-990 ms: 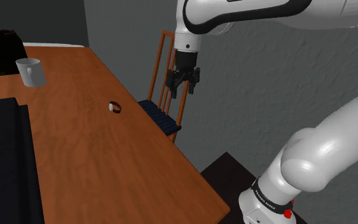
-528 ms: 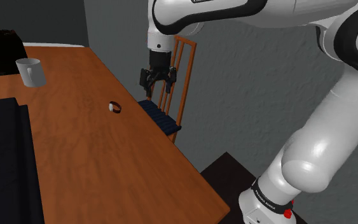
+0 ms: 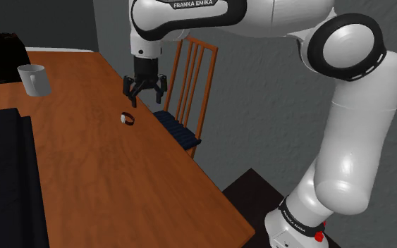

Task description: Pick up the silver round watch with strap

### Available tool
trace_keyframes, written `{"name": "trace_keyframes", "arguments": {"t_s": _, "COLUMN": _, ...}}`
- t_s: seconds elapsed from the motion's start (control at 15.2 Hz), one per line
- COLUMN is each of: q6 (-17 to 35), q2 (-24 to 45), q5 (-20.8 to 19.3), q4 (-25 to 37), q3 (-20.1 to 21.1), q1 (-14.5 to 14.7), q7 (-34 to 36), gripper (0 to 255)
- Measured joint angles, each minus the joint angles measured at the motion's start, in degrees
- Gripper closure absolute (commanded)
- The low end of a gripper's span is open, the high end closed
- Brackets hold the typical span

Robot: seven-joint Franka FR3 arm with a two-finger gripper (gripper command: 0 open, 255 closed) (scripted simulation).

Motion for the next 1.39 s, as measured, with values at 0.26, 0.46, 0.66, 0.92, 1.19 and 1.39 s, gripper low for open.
{"name": "trace_keyframes", "arguments": {"t_s": 0.26, "q6": -2.95, "q2": 9.94, "q5": -1.98, "q4": 13.24, "q3": -0.06, "q1": 2.65, "q7": 2.56, "gripper": 0}}
{"name": "trace_keyframes", "arguments": {"t_s": 0.46, "q6": -6.22, "q2": 18.31, "q5": -3.41, "q4": 25.13, "q3": -0.44, "q1": 4.97, "q7": 3.88, "gripper": 0}}
{"name": "trace_keyframes", "arguments": {"t_s": 0.66, "q6": -4.97, "q2": 19.33, "q5": -3.57, "q4": 24.95, "q3": -0.47, "q1": 5.35, "q7": 4.25, "gripper": 0}}
{"name": "trace_keyframes", "arguments": {"t_s": 0.92, "q6": -2.31, "q2": 19.64, "q5": -3.63, "q4": 22.58, "q3": -0.55, "q1": 5.21, "q7": 4.17, "gripper": 0}}
{"name": "trace_keyframes", "arguments": {"t_s": 1.19, "q6": -1.81, "q2": 19.87, "q5": -3.67, "q4": 22.33, "q3": -0.57, "q1": 5.22, "q7": 4.14, "gripper": 255}}
{"name": "trace_keyframes", "arguments": {"t_s": 1.39, "q6": -1.79, "q2": 19.88, "q5": -3.67, "q4": 22.33, "q3": -0.58, "q1": 5.22, "q7": 4.14, "gripper": 255}}
